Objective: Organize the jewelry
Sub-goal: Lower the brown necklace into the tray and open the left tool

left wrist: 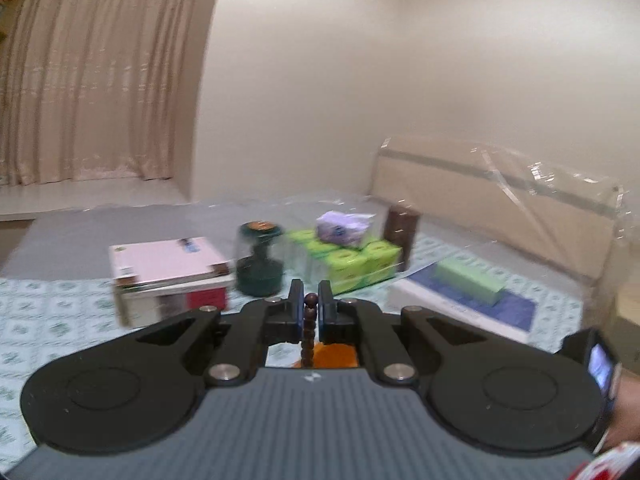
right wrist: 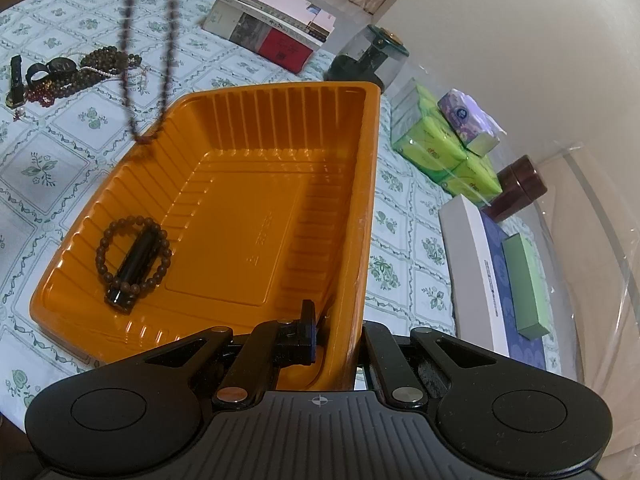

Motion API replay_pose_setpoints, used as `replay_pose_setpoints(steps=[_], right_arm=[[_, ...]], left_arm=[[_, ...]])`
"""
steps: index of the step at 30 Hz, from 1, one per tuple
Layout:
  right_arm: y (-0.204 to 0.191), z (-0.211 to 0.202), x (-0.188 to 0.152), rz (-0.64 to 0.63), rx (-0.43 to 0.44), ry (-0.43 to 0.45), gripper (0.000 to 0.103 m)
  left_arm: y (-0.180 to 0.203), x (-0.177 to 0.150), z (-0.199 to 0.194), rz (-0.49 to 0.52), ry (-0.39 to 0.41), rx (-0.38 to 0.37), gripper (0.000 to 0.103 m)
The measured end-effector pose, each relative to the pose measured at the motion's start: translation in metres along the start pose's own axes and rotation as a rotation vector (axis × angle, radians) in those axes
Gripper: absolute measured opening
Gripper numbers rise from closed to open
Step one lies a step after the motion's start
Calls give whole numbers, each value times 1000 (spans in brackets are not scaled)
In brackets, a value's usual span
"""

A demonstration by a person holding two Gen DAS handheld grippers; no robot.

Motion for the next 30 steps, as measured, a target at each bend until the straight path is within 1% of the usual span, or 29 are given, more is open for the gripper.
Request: replay_pose_setpoints(steps=[3, 7, 11, 13, 15, 19, 23, 28, 30], right_arm=[[0, 1, 1, 2, 1, 3, 4], [-1, 0, 1, 3, 2, 9, 4], [0, 0, 1, 4, 6, 11, 4], [0, 1, 0, 6, 7, 10, 4], [0, 2, 1, 7, 7, 9, 4], [0, 2, 0, 9, 8, 7, 4], [0, 2, 1, 9, 8, 6, 4], [0, 3, 0, 10, 7, 5, 4], [0, 3, 0, 11, 6, 4, 4]], left_arm=[[10, 1, 19, -9, -16, -54, 6], [17, -13, 45, -34, -80, -104, 6], [14, -42, 69, -65, -165, -108, 6], [7, -60, 83, -109, -218, -120, 6], [-1, -76, 96, -133, -271, -107, 6], [-9, -103, 106, -163, -345, -107, 6], [-13, -116, 108, -179, -364, -108, 6], [-13, -115, 110, -179, -373, -115, 6], [-12, -116, 111, -180, -375, -109, 15]])
Point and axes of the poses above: each gripper's, at about its wrist camera, not at the fingertips, and z roughly the way its jaws point, y to its right, x to its top, the point moved 1 cm from there along z, roughly the way its jaws point, and after that the axes turned 13 degrees about -x, right-handed, at the moved point
